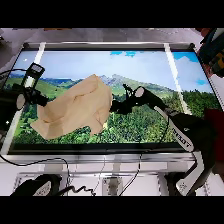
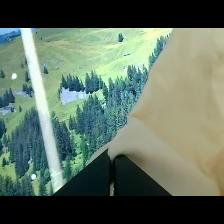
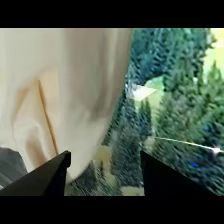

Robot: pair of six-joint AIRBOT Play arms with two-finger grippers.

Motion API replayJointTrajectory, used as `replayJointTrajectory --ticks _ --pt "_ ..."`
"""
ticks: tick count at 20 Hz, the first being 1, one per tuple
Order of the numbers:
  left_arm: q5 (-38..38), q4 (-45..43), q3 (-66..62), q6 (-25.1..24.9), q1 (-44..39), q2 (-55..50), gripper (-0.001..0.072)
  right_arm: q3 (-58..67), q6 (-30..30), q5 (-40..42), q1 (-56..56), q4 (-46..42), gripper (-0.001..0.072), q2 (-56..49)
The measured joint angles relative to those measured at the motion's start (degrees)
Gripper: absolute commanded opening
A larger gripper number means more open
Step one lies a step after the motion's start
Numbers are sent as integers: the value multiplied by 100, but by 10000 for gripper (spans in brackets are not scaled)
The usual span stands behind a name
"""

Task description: Fold the clothes and pants, and hang the long-sleeved shirts on hangers.

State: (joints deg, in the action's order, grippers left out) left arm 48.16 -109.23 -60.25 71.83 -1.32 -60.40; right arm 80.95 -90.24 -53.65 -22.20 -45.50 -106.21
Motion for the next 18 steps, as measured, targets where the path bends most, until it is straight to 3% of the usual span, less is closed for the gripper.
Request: replayJointTrajectory --ticks 5,7,11,13,18 --pt "-50 42 -2 0 0 -4 15 87 -17 393 -26 450 396 -232" --pt "-61 114 -2 13 0 -4 15 111 -20 542 -28 511 253 -275" --pt "-164 264 0 225 0 -4 15 131 -20 675 -33 575 225 -308" --pt "-219 299 -2 372 0 -4 15 136 31 702 -46 588 14 -313" --pt "-280 334 0 632 0 -4 16 142 531 682 -42 326 13 -205"
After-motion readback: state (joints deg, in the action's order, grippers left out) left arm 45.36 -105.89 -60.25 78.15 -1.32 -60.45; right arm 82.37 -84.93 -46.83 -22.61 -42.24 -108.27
